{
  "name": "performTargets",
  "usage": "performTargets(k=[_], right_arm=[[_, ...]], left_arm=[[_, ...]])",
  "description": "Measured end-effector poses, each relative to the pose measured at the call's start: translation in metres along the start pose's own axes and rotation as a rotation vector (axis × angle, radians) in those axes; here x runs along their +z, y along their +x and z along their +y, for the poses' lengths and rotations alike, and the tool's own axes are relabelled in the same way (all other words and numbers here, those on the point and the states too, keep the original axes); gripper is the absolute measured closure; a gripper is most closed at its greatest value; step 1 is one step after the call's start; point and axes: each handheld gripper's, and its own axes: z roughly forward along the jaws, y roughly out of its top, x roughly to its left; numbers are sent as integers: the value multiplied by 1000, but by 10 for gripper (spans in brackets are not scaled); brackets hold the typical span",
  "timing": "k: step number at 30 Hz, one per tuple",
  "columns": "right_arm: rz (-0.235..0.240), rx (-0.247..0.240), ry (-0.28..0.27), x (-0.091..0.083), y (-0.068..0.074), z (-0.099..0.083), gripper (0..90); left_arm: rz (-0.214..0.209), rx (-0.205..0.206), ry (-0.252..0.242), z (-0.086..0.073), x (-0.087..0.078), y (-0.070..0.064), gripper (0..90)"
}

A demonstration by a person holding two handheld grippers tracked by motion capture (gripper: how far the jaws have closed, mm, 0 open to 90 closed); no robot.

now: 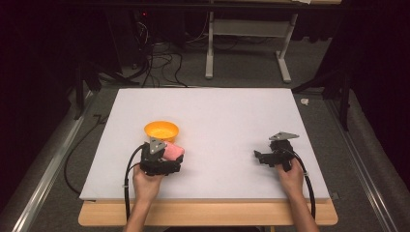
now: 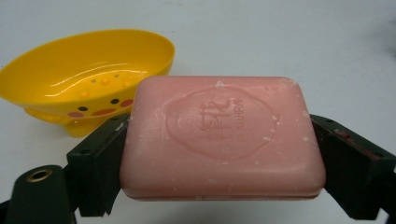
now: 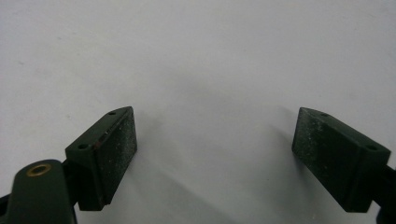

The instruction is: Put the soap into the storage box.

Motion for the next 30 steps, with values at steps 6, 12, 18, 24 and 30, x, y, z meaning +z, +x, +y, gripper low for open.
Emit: performTargets(k=[6,12,18,24,30], right_arm=[[-1,0,0,0,0,0,146],[-1,0,0,0,0,0,146],[-1,0,0,0,0,0,146],[-2,-1,-1,0,0,0,146],[-2,-2,-1,0,0,0,146]], left_arm=[[10,-14,-4,1,-2,6,135],[22,-31,-12,2,-3,12,135],[34,-42,-23,5,-7,18,135],[44,-51,-21,9,-8,24,135],[55,-56,-19,19,-6,31,135]])
